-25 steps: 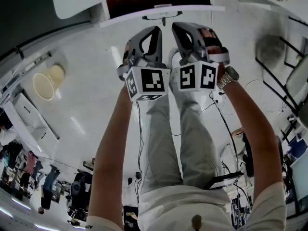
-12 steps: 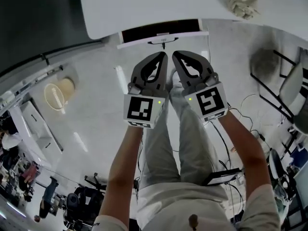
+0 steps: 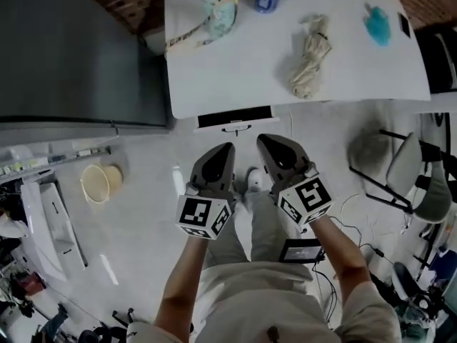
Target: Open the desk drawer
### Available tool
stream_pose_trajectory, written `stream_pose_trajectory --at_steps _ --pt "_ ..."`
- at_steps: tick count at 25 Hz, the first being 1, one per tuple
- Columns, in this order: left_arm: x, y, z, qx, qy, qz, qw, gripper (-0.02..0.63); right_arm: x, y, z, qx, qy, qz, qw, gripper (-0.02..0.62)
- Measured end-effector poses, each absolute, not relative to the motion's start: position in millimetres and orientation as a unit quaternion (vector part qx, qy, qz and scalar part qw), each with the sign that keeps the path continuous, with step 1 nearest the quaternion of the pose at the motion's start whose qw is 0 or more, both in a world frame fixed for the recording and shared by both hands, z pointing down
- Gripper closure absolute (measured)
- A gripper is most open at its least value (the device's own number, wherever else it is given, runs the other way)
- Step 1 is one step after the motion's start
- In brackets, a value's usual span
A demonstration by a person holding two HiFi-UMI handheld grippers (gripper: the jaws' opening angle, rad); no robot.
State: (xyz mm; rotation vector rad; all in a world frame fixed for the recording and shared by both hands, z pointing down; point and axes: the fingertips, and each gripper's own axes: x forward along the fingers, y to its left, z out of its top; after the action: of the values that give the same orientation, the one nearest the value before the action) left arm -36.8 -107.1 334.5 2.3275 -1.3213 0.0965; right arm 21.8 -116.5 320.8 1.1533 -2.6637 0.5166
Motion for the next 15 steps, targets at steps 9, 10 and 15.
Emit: stream_pose_trajectory --at_steps 9,10,15 --pt "-57.7 -81.3 207.0 0.845 -0.502 -0.004 0.186 0.598 62.1 -84.5 189.8 0.394 -0.906 0.142 0.061 0.569" --pt "-57.5 -77.1 194.0 0.846 -0.502 -0.004 0.179 0.598 69.4 -81.1 175.7 0.402 -0.903 0.141 0.053 0.569" --pt "-56.0 -51.0 141.5 0.853 -0.497 -0.005 0.159 0.598 107.9 -65.1 122.4 0.448 -0.884 0.133 0.020 0.569"
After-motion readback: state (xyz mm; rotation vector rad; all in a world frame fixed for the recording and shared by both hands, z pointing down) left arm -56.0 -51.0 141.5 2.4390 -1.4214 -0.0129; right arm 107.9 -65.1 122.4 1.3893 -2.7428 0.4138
